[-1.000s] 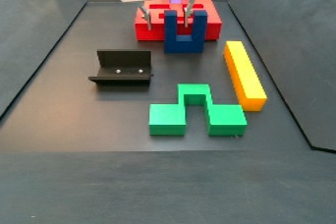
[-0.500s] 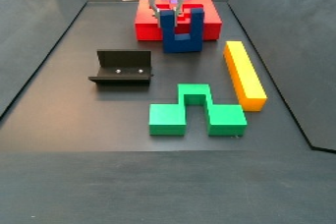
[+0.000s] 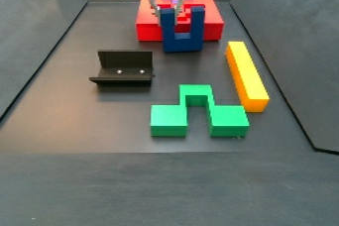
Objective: Pick up the blue object. Move up. Move to above the board. Insert the blue object.
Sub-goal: Pick up the blue object.
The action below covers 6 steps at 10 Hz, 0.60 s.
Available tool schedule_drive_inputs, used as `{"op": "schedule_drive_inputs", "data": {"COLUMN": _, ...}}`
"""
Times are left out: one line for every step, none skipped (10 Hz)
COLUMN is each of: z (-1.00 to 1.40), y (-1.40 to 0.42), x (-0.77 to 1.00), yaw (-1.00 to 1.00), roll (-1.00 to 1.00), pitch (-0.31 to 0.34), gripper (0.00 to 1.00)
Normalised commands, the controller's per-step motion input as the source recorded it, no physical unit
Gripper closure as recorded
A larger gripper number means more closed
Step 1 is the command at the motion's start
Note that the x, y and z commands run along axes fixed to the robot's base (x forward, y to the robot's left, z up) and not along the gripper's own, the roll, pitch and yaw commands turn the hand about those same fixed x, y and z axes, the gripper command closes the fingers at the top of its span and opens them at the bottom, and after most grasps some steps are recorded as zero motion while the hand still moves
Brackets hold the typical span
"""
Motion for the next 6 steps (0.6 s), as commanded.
{"op": "schedule_drive_inputs", "data": {"z": 0.0, "y": 0.0, "x": 0.0, "yaw": 0.0, "roll": 0.0, "pitch": 0.0, "gripper": 1.0}}
{"op": "schedule_drive_inputs", "data": {"z": 0.0, "y": 0.0, "x": 0.0, "yaw": 0.0, "roll": 0.0, "pitch": 0.0, "gripper": 1.0}}
{"op": "schedule_drive_inputs", "data": {"z": 0.0, "y": 0.0, "x": 0.0, "yaw": 0.0, "roll": 0.0, "pitch": 0.0, "gripper": 1.0}}
{"op": "schedule_drive_inputs", "data": {"z": 0.0, "y": 0.0, "x": 0.0, "yaw": 0.0, "roll": 0.0, "pitch": 0.0, "gripper": 1.0}}
{"op": "schedule_drive_inputs", "data": {"z": 0.0, "y": 0.0, "x": 0.0, "yaw": 0.0, "roll": 0.0, "pitch": 0.0, "gripper": 1.0}}
{"op": "schedule_drive_inputs", "data": {"z": 0.0, "y": 0.0, "x": 0.0, "yaw": 0.0, "roll": 0.0, "pitch": 0.0, "gripper": 1.0}}
